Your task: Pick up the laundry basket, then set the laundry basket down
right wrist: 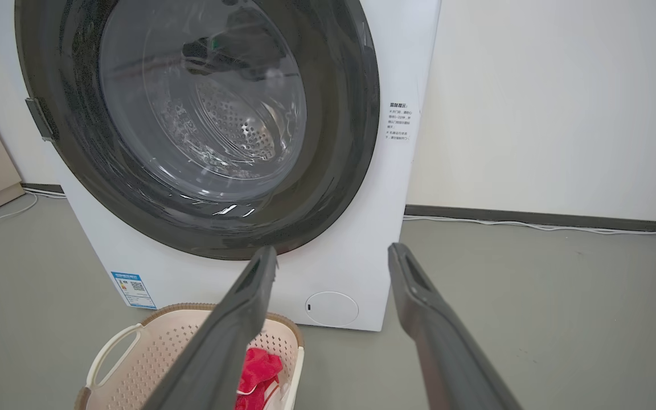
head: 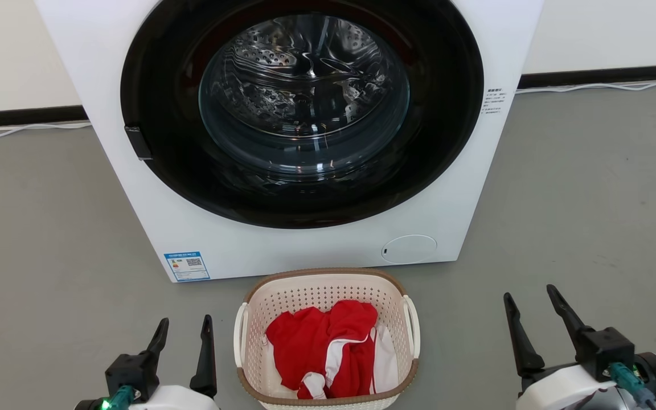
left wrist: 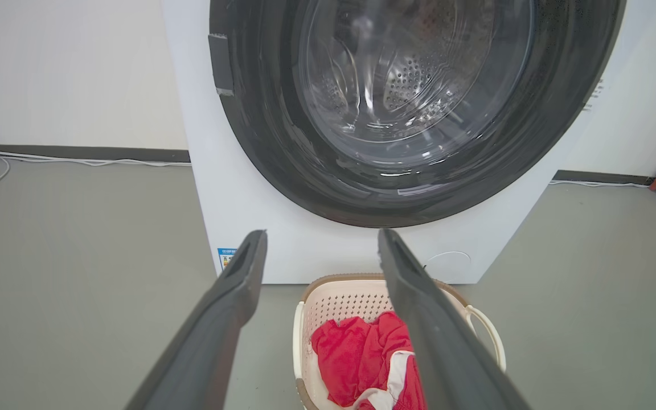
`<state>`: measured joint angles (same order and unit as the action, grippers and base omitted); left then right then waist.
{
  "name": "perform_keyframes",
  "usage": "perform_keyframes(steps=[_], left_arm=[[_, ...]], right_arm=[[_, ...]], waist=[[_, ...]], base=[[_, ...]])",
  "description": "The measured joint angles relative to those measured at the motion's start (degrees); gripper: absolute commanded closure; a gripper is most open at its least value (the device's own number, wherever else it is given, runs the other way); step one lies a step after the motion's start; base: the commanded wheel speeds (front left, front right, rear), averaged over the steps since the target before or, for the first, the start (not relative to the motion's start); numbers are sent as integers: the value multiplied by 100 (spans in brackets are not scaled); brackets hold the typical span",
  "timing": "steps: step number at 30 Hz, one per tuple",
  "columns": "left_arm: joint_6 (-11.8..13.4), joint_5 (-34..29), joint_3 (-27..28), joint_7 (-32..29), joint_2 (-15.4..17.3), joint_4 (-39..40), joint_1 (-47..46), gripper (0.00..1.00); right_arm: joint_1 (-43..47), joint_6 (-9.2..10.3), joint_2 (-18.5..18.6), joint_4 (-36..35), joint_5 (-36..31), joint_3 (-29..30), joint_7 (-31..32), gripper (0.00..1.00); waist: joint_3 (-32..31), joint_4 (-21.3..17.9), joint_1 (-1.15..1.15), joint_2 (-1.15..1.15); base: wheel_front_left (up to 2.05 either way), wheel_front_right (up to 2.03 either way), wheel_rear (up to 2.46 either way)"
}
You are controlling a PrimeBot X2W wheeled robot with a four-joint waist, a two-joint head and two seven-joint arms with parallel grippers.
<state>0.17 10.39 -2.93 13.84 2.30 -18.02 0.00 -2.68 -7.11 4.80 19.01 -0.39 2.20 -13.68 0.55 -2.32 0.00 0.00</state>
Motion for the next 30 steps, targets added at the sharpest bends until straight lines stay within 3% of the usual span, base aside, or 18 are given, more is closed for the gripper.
perform_keyframes(steps=[4,30], left_arm=[[8,-166,0,38,-1,-31,0,0],[8,-168,-34,54,1,-136,-41,0]], right_arm=[[1,-2,-9,14,-259,-24,-53,0],[-20,-2,-52,31,-263,73,-53,0]], waist=[[13,-13,0,0],[243,-7,0,0]], base=[[0,0,0],[0,0,0]])
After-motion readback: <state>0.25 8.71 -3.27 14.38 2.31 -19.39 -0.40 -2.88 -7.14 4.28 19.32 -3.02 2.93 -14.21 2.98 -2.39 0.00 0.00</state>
